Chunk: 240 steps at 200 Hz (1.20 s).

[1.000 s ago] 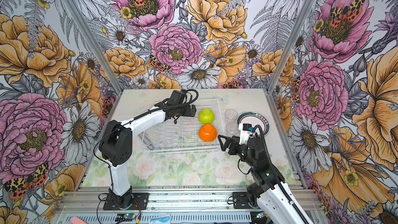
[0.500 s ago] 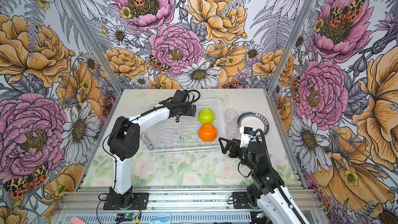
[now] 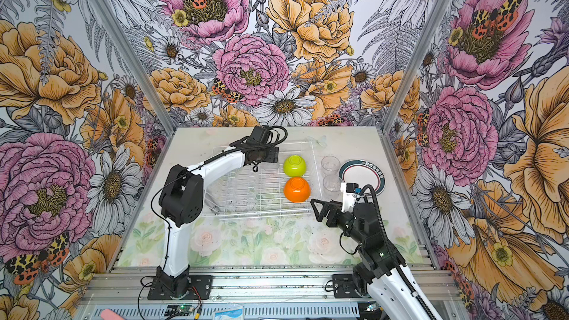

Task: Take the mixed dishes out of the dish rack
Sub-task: 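Grasp the third clear glass in the rack with the left gripper and lift it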

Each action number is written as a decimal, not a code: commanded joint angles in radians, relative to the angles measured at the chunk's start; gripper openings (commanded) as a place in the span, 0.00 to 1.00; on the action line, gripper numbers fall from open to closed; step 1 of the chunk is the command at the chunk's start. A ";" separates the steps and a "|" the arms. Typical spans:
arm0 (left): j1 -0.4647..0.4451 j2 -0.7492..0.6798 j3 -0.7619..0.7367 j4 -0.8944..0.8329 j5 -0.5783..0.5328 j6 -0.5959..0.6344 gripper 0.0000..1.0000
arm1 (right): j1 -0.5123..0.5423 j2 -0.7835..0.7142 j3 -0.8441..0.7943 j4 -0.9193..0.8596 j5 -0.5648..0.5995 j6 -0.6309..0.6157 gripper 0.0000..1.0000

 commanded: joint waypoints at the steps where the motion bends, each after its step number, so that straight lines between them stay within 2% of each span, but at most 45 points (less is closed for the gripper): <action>1: 0.000 0.034 0.019 0.007 -0.053 0.006 0.76 | 0.009 -0.011 -0.016 0.014 -0.007 0.014 0.99; 22: -0.009 0.046 0.027 0.006 -0.113 0.033 0.74 | 0.008 -0.017 -0.024 0.015 -0.006 0.020 1.00; 33: -0.013 0.053 0.031 0.006 -0.120 0.036 0.74 | 0.007 -0.021 -0.026 0.015 -0.007 0.024 0.99; 52: -0.018 0.058 0.034 0.006 -0.108 0.035 0.67 | 0.007 -0.025 -0.026 0.014 -0.009 0.028 1.00; 75: -0.035 0.052 0.030 0.005 -0.134 0.045 0.64 | 0.007 -0.027 -0.024 0.013 -0.010 0.032 1.00; 106: -0.031 -0.049 -0.031 0.018 -0.067 0.002 0.57 | 0.007 -0.024 -0.018 0.015 -0.013 0.043 1.00; 137: -0.017 -0.206 -0.140 0.105 0.102 -0.079 0.57 | 0.008 -0.001 -0.003 0.012 0.006 0.036 0.99; 172: 0.019 -0.408 -0.339 0.312 0.255 -0.235 0.57 | 0.031 0.103 0.049 0.013 0.050 0.004 1.00; 208: 0.076 -0.516 -0.479 0.464 0.378 -0.379 0.54 | 0.081 0.210 0.135 0.042 0.122 -0.047 1.00; 240: 0.125 -0.586 -0.577 0.588 0.496 -0.502 0.54 | 0.126 0.332 0.196 0.158 0.132 -0.081 0.99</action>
